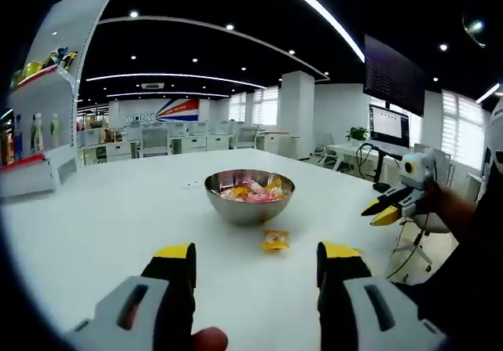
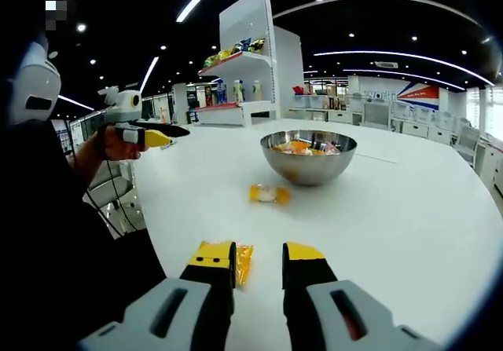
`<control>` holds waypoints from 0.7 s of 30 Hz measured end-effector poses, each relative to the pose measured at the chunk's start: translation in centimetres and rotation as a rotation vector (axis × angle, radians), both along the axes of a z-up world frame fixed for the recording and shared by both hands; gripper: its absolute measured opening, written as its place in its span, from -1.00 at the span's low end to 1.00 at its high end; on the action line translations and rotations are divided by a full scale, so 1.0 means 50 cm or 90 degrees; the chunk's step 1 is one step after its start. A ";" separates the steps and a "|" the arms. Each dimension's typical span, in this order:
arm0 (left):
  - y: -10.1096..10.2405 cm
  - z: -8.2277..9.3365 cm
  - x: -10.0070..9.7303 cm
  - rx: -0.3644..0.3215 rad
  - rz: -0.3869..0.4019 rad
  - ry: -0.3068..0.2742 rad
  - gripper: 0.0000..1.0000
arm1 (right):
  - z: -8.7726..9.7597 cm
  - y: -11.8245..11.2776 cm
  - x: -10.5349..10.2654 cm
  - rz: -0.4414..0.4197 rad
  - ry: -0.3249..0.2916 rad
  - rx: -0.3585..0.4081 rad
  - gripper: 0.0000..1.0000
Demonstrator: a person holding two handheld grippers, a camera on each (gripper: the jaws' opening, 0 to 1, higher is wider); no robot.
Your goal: Pick up the marshmallows scattered on the table and place them into the bowl on the table
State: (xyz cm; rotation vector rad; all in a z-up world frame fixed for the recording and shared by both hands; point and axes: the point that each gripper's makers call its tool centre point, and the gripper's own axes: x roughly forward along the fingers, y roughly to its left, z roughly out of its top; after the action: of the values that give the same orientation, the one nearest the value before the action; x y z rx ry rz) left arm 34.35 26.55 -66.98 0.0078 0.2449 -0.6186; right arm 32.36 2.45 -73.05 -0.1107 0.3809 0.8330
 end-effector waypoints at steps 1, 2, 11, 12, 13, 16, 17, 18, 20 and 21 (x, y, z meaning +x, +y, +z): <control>0.003 -0.001 -0.005 0.000 0.000 -0.002 0.25 | 0.000 0.001 0.000 0.001 0.000 0.000 -0.51; 0.004 -0.003 -0.010 -0.008 0.000 0.001 0.24 | 0.001 0.002 0.000 0.002 0.000 0.000 -0.50; 0.009 0.004 -0.027 -0.032 -0.001 0.002 0.21 | 0.011 0.008 0.006 0.042 -0.017 -0.044 -0.45; 0.009 0.005 -0.026 -0.033 0.000 0.002 0.21 | 0.011 0.010 0.007 0.052 -0.020 -0.056 -0.45; 0.009 0.005 -0.025 -0.034 0.000 0.001 0.21 | 0.010 0.011 0.009 0.058 -0.021 -0.064 -0.44; 0.010 0.000 -0.023 -0.033 -0.002 0.007 0.21 | 0.000 0.022 0.004 0.102 -0.007 -0.096 -0.42; 0.012 -0.001 -0.022 -0.033 0.000 0.007 0.21 | -0.001 0.026 0.004 0.111 -0.001 -0.095 -0.42; 0.015 -0.005 -0.019 -0.033 0.002 0.009 0.21 | -0.001 0.030 0.004 0.121 0.002 -0.100 -0.42; 0.018 -0.012 -0.016 -0.033 0.004 0.017 0.20 | -0.007 0.035 0.004 0.150 -0.002 -0.131 -0.41; 0.019 -0.015 -0.015 -0.034 0.005 0.020 0.19 | -0.011 0.041 0.003 0.174 -0.006 -0.154 -0.40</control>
State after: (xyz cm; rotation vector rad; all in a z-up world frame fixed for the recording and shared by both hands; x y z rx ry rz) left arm 33.59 27.49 -67.70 -0.0539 0.2587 -0.6176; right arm 32.50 4.49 -73.61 -0.3980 0.4630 1.0524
